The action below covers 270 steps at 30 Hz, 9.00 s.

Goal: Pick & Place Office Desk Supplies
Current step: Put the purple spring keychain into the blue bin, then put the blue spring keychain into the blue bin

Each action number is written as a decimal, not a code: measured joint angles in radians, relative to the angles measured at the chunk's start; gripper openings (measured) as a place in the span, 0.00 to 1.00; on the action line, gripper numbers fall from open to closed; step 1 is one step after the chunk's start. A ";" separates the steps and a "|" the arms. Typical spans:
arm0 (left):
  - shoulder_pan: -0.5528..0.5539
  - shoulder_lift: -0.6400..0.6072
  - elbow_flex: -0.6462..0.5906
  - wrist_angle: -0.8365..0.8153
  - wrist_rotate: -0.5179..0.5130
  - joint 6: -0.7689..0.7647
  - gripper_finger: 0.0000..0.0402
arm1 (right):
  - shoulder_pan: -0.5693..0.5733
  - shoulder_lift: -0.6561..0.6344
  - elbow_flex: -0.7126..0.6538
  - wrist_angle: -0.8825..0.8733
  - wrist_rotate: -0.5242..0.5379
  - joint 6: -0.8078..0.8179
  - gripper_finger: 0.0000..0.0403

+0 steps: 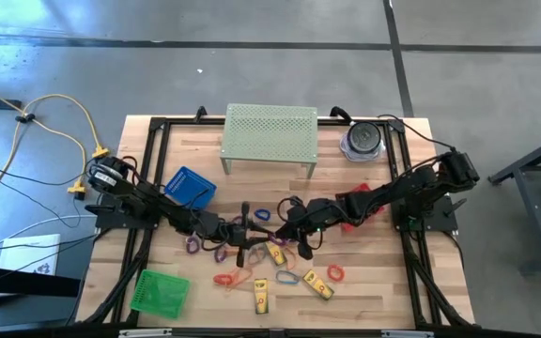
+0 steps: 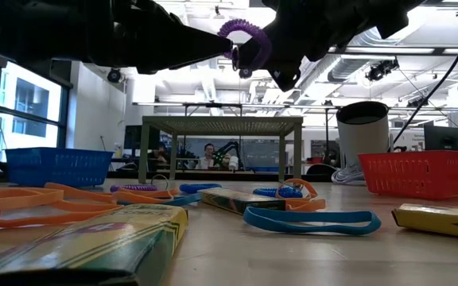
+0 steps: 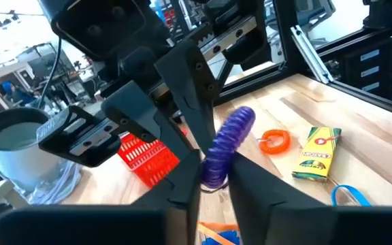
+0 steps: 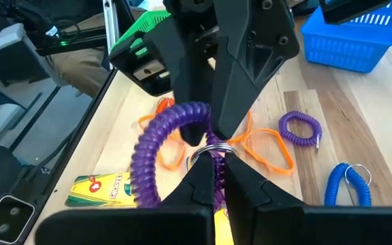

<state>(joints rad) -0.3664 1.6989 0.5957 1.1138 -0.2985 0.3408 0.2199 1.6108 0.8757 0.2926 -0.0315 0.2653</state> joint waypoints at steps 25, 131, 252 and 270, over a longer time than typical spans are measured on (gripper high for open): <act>-0.052 -0.055 0.000 -0.107 -0.119 -0.186 0.02 | 0.063 -0.026 0.000 -0.069 0.347 -0.002 0.63; -0.130 -0.112 0.376 -1.109 -0.292 -0.804 0.31 | 0.086 -0.033 -0.208 -0.268 0.335 -0.079 0.62; 0.211 0.079 0.375 -0.730 0.400 -0.779 0.31 | 0.192 -0.114 -0.217 -0.117 0.452 -0.270 0.01; 0.208 0.079 0.375 -0.719 0.464 -0.783 0.31 | 0.163 -0.114 -0.217 -0.045 0.468 -0.368 0.01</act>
<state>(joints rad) -0.1581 1.7779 0.9710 0.3944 0.1659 -0.4422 0.3825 1.4967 0.6590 0.2474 0.4366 -0.1024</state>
